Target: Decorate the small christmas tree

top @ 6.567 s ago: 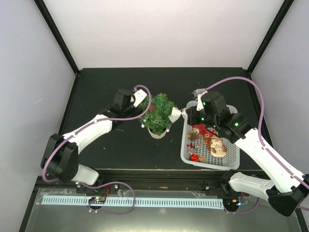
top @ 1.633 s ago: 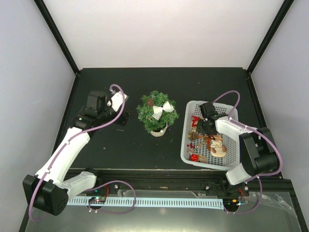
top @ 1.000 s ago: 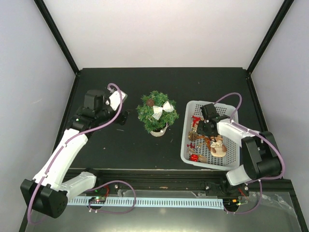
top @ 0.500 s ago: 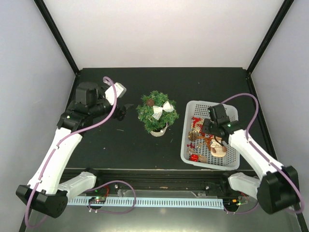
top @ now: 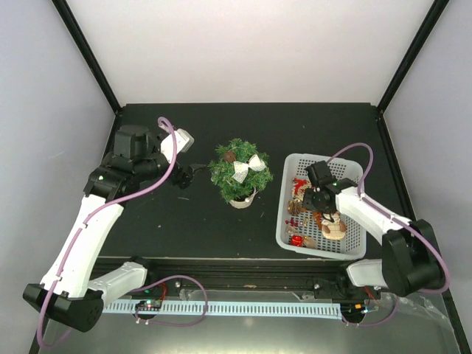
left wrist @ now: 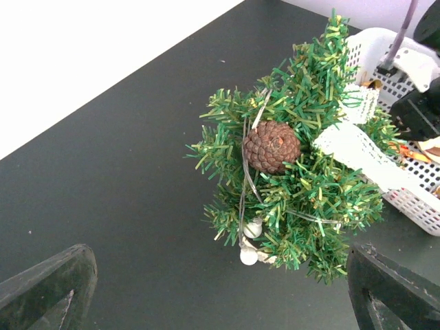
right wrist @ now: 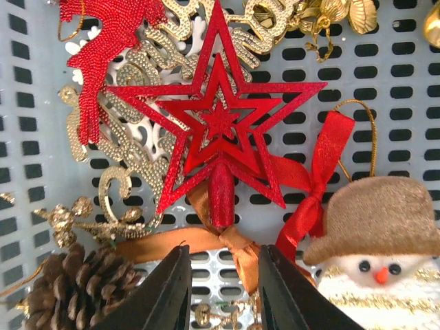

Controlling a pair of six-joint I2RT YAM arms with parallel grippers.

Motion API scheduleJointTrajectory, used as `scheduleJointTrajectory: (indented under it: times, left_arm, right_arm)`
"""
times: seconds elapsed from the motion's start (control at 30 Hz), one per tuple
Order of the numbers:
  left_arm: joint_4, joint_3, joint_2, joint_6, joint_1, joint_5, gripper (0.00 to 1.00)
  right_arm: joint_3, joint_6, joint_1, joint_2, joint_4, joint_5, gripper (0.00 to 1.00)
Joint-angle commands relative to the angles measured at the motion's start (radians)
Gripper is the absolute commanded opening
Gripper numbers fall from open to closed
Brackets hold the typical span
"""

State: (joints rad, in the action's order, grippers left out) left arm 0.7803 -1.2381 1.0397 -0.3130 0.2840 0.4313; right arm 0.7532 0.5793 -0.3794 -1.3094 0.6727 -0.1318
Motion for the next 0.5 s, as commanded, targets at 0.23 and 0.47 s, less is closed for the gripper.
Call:
scheduleJointTrajectory:
  times: [0.23,0.47]
  left_arm:
    - [0.014,-0.013,-0.041,0.024,0.006,0.015,0.99]
    - [0.009,-0.007,-0.043,0.029,0.006,0.013,0.99]
  right_arm:
    - [0.022,-0.002,0.047,-0.121,-0.116,0.036,0.28]
    - [0.011,-0.004,0.056,-0.167,-0.156,0.067,0.24]
